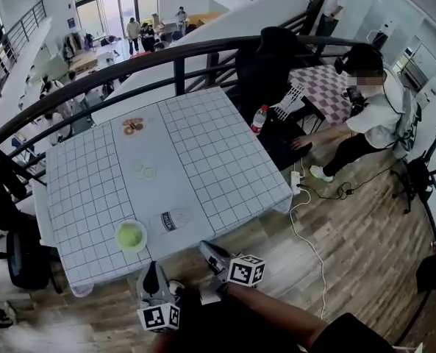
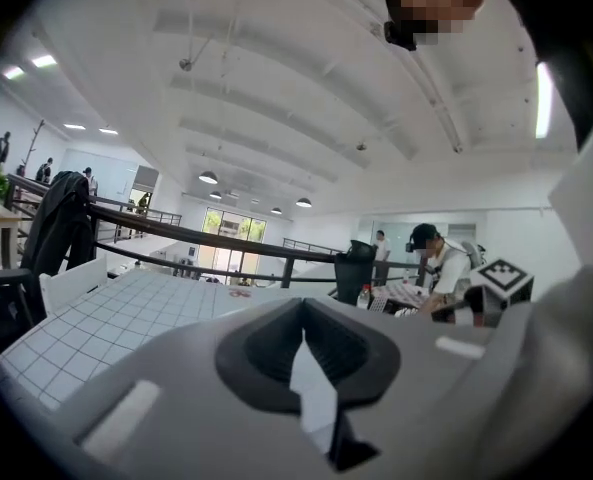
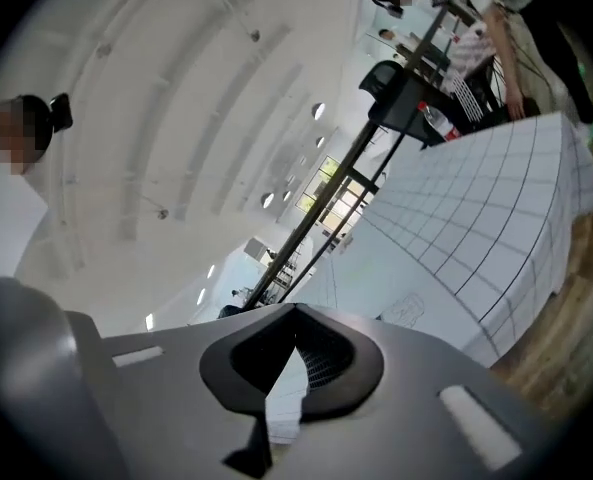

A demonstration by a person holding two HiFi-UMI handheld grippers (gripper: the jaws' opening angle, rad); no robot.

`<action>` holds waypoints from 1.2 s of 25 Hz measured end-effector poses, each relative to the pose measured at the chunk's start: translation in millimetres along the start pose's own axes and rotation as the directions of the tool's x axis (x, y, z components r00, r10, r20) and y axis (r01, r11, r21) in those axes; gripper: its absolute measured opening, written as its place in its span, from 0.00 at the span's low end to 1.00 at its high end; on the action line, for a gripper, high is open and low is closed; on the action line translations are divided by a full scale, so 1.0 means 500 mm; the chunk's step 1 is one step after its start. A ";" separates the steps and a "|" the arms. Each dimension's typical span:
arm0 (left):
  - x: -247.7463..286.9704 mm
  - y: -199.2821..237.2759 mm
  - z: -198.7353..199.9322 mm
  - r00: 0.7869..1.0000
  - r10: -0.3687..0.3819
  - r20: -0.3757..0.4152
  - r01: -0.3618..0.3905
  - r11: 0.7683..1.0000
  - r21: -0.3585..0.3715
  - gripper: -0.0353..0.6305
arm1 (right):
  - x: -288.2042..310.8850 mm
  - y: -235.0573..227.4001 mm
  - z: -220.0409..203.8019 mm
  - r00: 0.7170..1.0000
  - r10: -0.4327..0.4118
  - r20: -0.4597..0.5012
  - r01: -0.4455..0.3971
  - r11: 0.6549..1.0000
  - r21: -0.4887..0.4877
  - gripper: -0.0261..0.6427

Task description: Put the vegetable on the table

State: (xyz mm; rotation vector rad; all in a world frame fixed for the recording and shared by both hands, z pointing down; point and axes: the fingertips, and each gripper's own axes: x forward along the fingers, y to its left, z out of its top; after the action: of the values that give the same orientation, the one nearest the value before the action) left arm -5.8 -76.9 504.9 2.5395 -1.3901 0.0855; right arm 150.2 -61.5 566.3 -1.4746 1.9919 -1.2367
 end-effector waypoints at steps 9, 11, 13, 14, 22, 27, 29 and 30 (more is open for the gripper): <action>0.011 -0.220 0.028 0.996 -0.045 0.072 0.044 0.999 0.014 0.06 | -0.182 0.009 0.129 0.994 -0.071 0.083 0.099 0.913 -0.396 0.03; 0.002 -0.256 0.040 0.995 -0.054 0.079 0.052 0.998 0.030 0.06 | -0.207 0.023 0.138 0.993 -0.065 0.095 0.100 0.888 -0.449 0.03; -0.002 -0.286 0.047 0.995 -0.059 0.087 0.055 0.997 0.051 0.06 | -0.227 0.036 0.149 0.993 -0.065 0.101 0.107 0.858 -0.502 0.03; -0.003 -0.299 0.050 0.994 -0.060 0.089 0.055 0.997 0.062 0.06 | -0.235 0.046 0.155 0.993 -0.062 0.104 0.108 0.839 -0.533 0.03; -0.025 -0.339 0.071 0.992 -0.001 0.126 -0.007 0.998 0.069 0.06 | -0.292 0.152 0.164 0.990 0.058 0.131 0.061 0.654 -0.754 0.03; -0.028 -0.390 0.048 0.992 -0.023 0.121 0.007 0.992 0.130 0.06 | -0.325 0.123 0.154 0.990 0.046 0.134 0.074 0.637 -0.767 0.03; -0.033 -0.414 0.039 0.991 -0.037 0.127 0.019 0.990 0.142 0.06 | -0.344 0.109 0.153 0.989 0.039 0.144 0.087 0.634 -0.769 0.03; -0.033 -0.420 0.040 0.991 -0.043 0.128 0.024 0.989 0.144 0.06 | -0.348 0.110 0.157 0.988 0.038 0.149 0.092 0.632 -0.770 0.03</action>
State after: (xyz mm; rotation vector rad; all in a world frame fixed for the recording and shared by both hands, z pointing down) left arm 159.4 40.1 443.8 2.7293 -1.4351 0.0128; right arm 241.6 65.6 444.2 -1.8798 2.5392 -0.1744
